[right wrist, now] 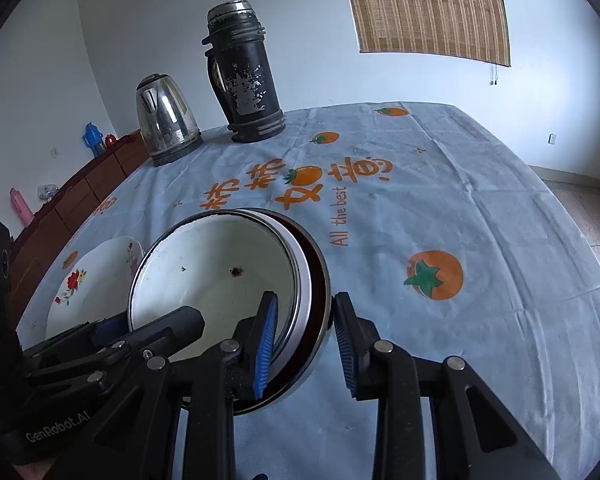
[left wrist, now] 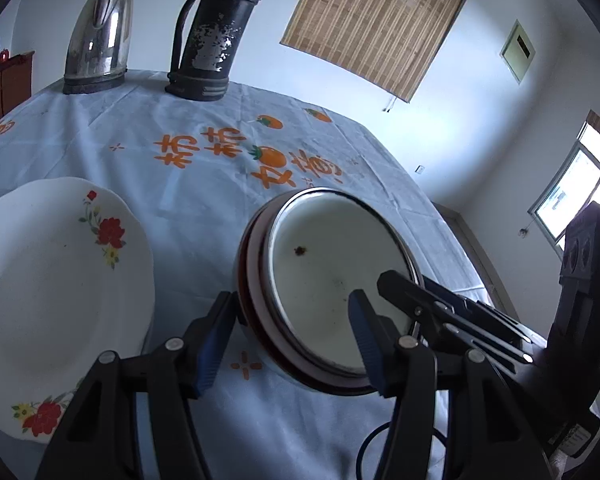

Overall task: Organize plates and bowls
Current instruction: 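Lift the bowl stack and carry it over the red-flower plates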

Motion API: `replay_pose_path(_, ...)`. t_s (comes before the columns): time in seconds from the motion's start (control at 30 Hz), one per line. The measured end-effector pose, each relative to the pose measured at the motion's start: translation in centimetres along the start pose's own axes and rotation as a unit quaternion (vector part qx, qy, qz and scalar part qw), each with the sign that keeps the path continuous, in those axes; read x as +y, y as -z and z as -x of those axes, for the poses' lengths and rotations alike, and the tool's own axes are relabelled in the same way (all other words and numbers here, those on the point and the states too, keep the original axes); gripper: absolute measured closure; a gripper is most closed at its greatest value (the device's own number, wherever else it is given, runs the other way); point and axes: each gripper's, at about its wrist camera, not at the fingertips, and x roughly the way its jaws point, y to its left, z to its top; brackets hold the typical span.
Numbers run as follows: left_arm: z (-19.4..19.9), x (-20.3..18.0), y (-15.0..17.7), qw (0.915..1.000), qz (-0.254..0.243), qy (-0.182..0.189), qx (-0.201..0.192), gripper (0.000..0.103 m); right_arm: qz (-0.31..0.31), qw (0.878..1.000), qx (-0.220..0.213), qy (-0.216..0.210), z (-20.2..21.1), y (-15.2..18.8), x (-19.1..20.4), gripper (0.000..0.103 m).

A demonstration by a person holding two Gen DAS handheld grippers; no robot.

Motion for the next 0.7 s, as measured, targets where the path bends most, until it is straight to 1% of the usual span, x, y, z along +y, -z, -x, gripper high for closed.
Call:
replay_pose_path(0.2,0.6,-0.2,-0.2,0.9999,0.003,0.01,-0.005,0.046,0.007,1.0,-0.013,-0.001,1.3,-1.2,0.4,0.072)
replay_pose_path(0.37,1.4,0.3,-0.5,0.9996,0.017,0.017,-0.018,0.046,0.023,0.999,-0.027,-0.002,2.8,-2.5,1.6,0.072)
replay_pose_path(0.57,2.9,1.2,-1.0,0.998,0.026,0.016,-0.056,0.046,0.032,0.999,-0.029,-0.006,3.1,-2.8,2.7,0.072)
replay_pose_path(0.7,3.4,1.9,-1.3,0.9971,0.037,0.016,-0.065,0.046,0.03,0.999,-0.028,-0.014,2.9,-2.8,3.2,0.072)
